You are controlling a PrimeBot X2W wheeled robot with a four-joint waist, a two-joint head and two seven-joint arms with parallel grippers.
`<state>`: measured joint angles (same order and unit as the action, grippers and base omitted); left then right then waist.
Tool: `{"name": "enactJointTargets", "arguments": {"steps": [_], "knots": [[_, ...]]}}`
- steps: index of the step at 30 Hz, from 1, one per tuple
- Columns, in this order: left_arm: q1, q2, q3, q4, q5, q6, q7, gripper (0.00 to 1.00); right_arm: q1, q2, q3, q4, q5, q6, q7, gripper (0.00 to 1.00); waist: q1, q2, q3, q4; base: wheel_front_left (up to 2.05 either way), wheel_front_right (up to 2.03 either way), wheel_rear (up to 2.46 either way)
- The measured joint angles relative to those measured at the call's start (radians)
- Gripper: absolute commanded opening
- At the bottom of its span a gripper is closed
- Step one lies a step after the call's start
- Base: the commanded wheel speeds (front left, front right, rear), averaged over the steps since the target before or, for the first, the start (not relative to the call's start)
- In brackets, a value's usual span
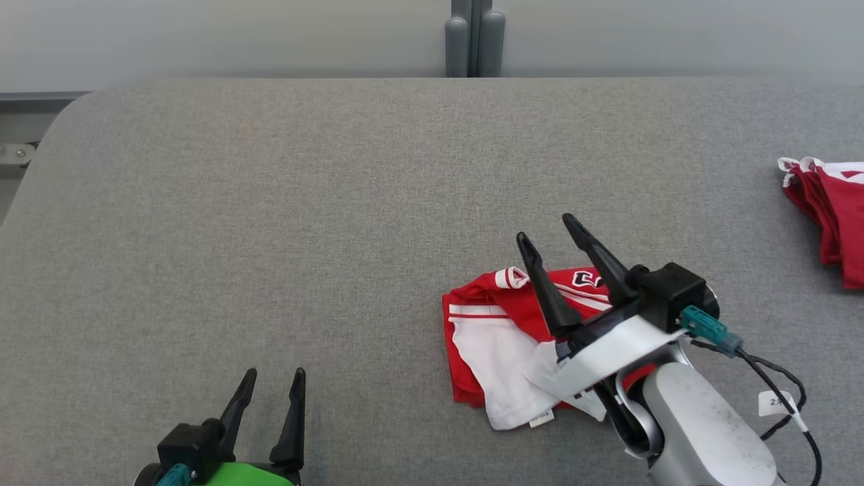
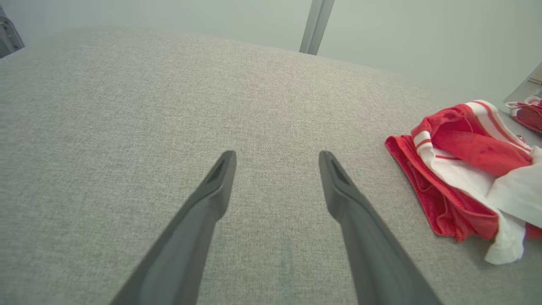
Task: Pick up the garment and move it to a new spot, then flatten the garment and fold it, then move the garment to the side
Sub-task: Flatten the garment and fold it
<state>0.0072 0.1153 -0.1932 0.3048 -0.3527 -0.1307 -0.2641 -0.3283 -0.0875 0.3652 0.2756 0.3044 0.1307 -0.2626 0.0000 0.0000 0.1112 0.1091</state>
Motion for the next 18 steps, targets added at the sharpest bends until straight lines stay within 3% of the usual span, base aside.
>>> {"name": "enactJointTargets", "arguments": {"steps": [8, 16, 18], "knots": [[0.044, -0.015, 0.027, -0.006, 0.002, 0.0, 0.0, 1.0, 0.09, -0.074, -0.13, -0.077, -0.019, 0.0, 0.0, 1.0, 0.0, 0.0, -0.035, -0.017, 0.0, 0.0, 0.0], [0.051, -0.024, 0.036, -0.021, 0.007, 0.0, 0.0, 1.0, 0.185, -0.096, -0.333, -0.039, -0.041, 0.0, 0.0, 1.0, 0.0, 0.0, -0.04, -0.052, 0.0, 0.0, 0.0], [0.051, -0.023, 0.032, -0.022, 0.01, 0.0, 0.0, 1.0, 0.197, -0.095, -0.373, 0.0, -0.037, 0.0, 0.0, 0.0, 0.0, 0.0, -0.031, -0.057, 0.0, 0.0, 0.0]]}}
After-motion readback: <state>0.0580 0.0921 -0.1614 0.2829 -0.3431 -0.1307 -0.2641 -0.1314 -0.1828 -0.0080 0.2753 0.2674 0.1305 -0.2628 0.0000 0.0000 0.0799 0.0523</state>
